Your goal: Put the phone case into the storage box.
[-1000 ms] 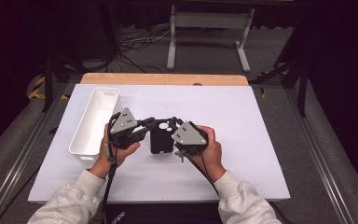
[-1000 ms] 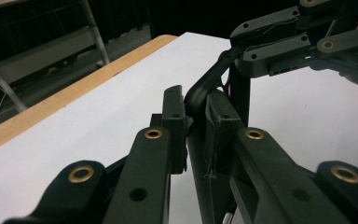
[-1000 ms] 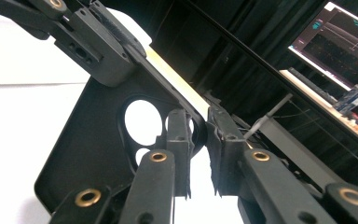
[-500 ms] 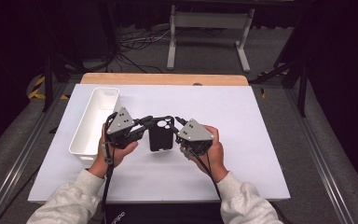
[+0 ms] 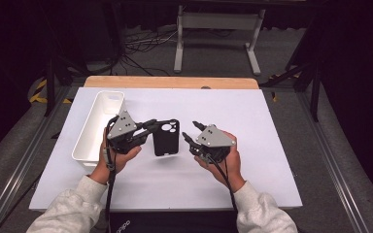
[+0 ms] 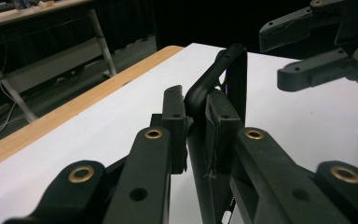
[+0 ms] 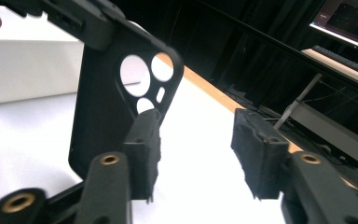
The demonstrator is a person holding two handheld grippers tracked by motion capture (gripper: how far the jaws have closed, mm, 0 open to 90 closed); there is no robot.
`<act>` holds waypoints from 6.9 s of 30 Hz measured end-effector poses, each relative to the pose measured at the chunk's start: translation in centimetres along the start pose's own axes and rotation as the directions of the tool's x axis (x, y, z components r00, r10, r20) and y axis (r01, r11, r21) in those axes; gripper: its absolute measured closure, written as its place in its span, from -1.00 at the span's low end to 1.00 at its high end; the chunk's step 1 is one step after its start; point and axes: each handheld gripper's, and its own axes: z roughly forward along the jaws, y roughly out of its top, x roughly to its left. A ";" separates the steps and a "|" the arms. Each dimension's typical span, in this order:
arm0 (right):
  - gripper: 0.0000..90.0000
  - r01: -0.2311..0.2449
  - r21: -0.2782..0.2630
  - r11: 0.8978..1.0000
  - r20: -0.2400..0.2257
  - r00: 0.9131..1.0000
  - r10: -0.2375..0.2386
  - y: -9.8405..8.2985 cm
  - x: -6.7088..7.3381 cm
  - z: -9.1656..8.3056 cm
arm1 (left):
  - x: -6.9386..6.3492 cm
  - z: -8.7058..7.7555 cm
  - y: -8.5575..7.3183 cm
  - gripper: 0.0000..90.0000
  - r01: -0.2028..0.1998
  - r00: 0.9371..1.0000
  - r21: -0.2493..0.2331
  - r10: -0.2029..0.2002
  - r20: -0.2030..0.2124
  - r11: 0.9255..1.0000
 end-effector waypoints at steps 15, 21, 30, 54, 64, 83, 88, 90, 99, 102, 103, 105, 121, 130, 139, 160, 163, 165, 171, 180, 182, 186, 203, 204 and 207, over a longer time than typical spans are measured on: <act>-0.61 -0.007 -0.030 1.000 -0.012 1.000 0.006 -1.8 0.1 -1.0 | 0.2 -0.4 0.1 0.80 -0.006 1.000 -0.007 0.006 0.007 1.000; -0.68 -0.002 -0.011 1.000 -0.010 1.000 0.002 -2.5 0.1 -1.4 | 0.4 -0.7 0.2 0.80 -0.021 1.000 -0.010 0.021 0.013 1.000; -0.70 -0.014 0.000 1.000 -0.006 1.000 0.014 -3.6 -0.2 -2.7 | 0.5 -1.0 0.2 0.80 -0.029 0.999 -0.011 0.029 0.017 1.000; -0.73 -0.019 0.007 1.000 0.010 1.000 0.019 -6.0 -0.5 -5.3 | 1.0 -1.6 0.3 0.80 -0.034 0.999 -0.020 0.035 0.012 0.999; -0.74 -0.031 0.007 0.999 0.015 0.999 0.031 -7.2 -0.2 -5.9 | 1.3 -2.3 0.7 0.80 -0.060 0.998 -0.025 0.061 0.004 0.998; -0.74 -0.043 0.030 0.999 0.029 0.999 0.042 -8.1 -0.4 -6.3 | 4.0 -5.4 2.3 0.80 -0.073 0.997 -0.065 0.072 -0.009 0.995; -0.73 -0.038 0.021 0.999 0.039 0.999 0.037 -8.0 -0.6 -6.3 | 4.7 -5.9 2.8 0.80 -0.092 0.996 -0.061 0.092 -0.016 0.994; -0.73 -0.034 0.022 0.999 0.041 0.999 0.033 -7.9 -0.6 -6.3 | 5.1 -6.0 3.0 0.80 -0.101 0.995 -0.062 0.099 -0.025 0.993; -0.73 -0.041 0.012 0.999 0.049 0.998 0.041 -8.0 -1.0 -6.5 | 7.4 -7.7 3.7 0.80 -0.096 0.994 -0.054 0.093 -0.056 0.994; -0.73 -0.040 0.015 0.999 0.050 0.998 0.039 -8.0 -1.1 -6.4 | 8.0 -8.1 3.8 0.80 -0.091 0.994 -0.062 0.088 -0.059 0.994; -0.73 -0.042 0.015 0.999 0.048 0.998 0.041 -8.1 -1.1 -6.4 | 8.2 -8.3 3.8 0.80 -0.094 0.994 -0.057 0.091 -0.059 0.994; -0.73 -0.040 0.022 0.999 0.049 0.998 0.039 -8.1 -1.1 -6.2 | 8.7 -8.5 3.9 0.80 -0.097 0.993 -0.058 0.093 -0.067 0.994; -0.72 -0.039 0.025 0.999 0.050 0.998 0.038 -8.2 -1.1 -6.0 | 11.4 -10.0 4.4 0.80 -0.101 0.989 -0.079 0.091 -0.120 0.992; -0.72 -0.041 0.028 0.999 0.050 0.998 0.040 -8.3 -1.1 -5.9 | 13.4 -10.6 4.3 0.80 -0.086 0.984 -0.074 0.074 -0.160 0.993; -0.72 -0.046 0.032 0.998 0.056 0.997 0.044 -8.4 -1.3 -5.8 | 15.5 -11.0 3.7 0.80 -0.071 0.979 -0.077 0.055 -0.195 0.995; -0.72 -0.059 0.040 0.997 0.064 0.996 0.057 -8.5 -1.4 -5.8 | 18.9 -9.5 2.2 0.80 -0.046 0.976 -0.050 0.034 -0.217 0.998; -0.72 -0.057 0.043 0.997 0.066 0.996 0.054 -8.6 -1.4 -5.7 | 19.3 -9.2 2.0 0.80 -0.047 0.975 -0.035 0.038 -0.221 0.998; -0.72 -0.059 0.044 0.997 0.065 0.996 0.056 -8.6 -1.4 -5.7 | 19.5 -9.1 1.8 0.80 -0.048 0.974 -0.033 0.040 -0.222 0.998; -0.72 -0.059 0.052 0.997 0.068 0.996 0.055 -8.5 -1.3 -5.4 | 20.3 -8.3 1.2 0.80 -0.054 0.974 -0.023 0.048 -0.220 0.998; -0.71 -0.054 0.074 0.996 0.067 0.997 0.049 -8.5 -1.1 -4.9 | 21.6 -7.0 -1.1 0.80 -0.055 0.977 -0.007 0.053 -0.205 0.998; -0.71 -0.053 0.079 0.996 0.069 0.996 0.047 -8.5 -1.1 -4.8 | 21.8 -6.7 -1.5 0.80 -0.053 0.977 -0.002 0.052 -0.207 0.999; -0.71 -0.053 0.087 0.995 0.074 0.996 0.047 -8.5 -0.9 -4.7 | 22.3 -6.2 -2.1 0.80 -0.046 0.978 -0.019 0.041 -0.204 0.999; -0.70 -0.067 0.124 0.990 0.084 0.995 0.057 -8.7 -0.7 -4.6 | 23.1 -3.1 -3.9 0.80 -0.086 0.982 0.034 0.091 -0.166 0.996; -0.70 -0.064 0.128 0.990 0.084 0.995 0.054 -8.7 -0.6 -4.6 | 23.1 -3.0 -4.1 0.79 -0.080 0.983 0.029 0.084 -0.166 0.996; -0.70 -0.062 0.129 0.990 0.081 0.995 0.052 -8.7 -0.6 -4.6 | 23.3 -3.0 -4.5 0.79 -0.074 0.984 0.028 0.077 -0.161 0.997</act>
